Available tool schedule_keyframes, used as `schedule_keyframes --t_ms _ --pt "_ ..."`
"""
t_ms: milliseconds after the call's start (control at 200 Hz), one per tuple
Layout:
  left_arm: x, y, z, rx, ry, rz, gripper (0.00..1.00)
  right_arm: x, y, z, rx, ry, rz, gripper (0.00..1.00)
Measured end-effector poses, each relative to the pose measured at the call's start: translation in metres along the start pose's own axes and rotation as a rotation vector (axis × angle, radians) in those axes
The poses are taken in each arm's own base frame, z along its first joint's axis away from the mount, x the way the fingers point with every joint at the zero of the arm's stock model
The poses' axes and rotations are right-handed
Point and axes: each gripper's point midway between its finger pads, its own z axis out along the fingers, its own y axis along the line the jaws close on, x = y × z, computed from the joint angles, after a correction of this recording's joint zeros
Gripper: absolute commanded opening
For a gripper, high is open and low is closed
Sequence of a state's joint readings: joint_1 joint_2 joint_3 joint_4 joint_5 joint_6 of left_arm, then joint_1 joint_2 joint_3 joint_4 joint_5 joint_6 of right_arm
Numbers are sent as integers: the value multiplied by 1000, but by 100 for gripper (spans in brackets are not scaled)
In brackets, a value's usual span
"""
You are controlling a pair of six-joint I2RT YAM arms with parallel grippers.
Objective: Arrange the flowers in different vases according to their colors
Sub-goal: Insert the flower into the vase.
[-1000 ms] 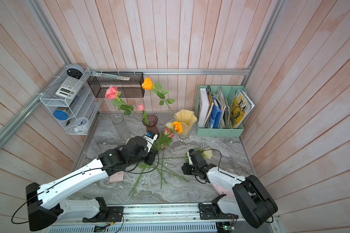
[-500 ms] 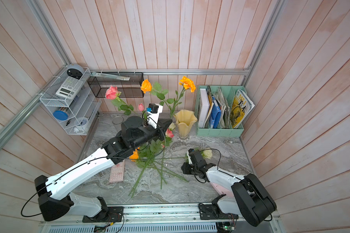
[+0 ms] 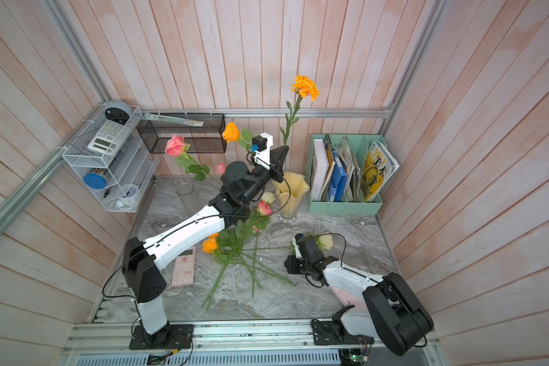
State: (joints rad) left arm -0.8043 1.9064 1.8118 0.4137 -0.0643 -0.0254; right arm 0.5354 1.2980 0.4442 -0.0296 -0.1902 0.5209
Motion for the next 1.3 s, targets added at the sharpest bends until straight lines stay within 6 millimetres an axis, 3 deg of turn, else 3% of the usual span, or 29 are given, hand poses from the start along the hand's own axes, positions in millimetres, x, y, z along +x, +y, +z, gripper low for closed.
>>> schedule_keyframes --t_ms 160,310,570,625,695,810,925,1025,1095,1300 --pt "20 10 23 -30 -24 41 0 -2 2 2 -16 -1 0 39" --pt "60 17 37 -42 10 79 1 -4 4 3 -31 -5 -5 39" --pt "126 20 32 -43 90 101 15 -5 6 5 -46 -7 -16 39" --pt "138 21 29 -43 113 101 22 -5 6 5 -47 -7 -17 39" --pt "152 22 24 -44 138 101 44 -5 6 5 -48 -7 -17 39" --pt "177 26 14 -58 185 106 56 -5 6 5 -49 -7 -16 39" --pt "192 28 1 -69 232 95 61 -5 6 5 -49 -8 -15 39" --pt "183 29 -18 -69 261 90 65 -5 6 4 -49 -9 -15 39" --pt "160 26 -36 -65 272 92 66 -5 6 4 -49 -8 -15 39" --pt "42 5 -113 -22 239 90 66 -4 6 4 -47 -4 -15 39"
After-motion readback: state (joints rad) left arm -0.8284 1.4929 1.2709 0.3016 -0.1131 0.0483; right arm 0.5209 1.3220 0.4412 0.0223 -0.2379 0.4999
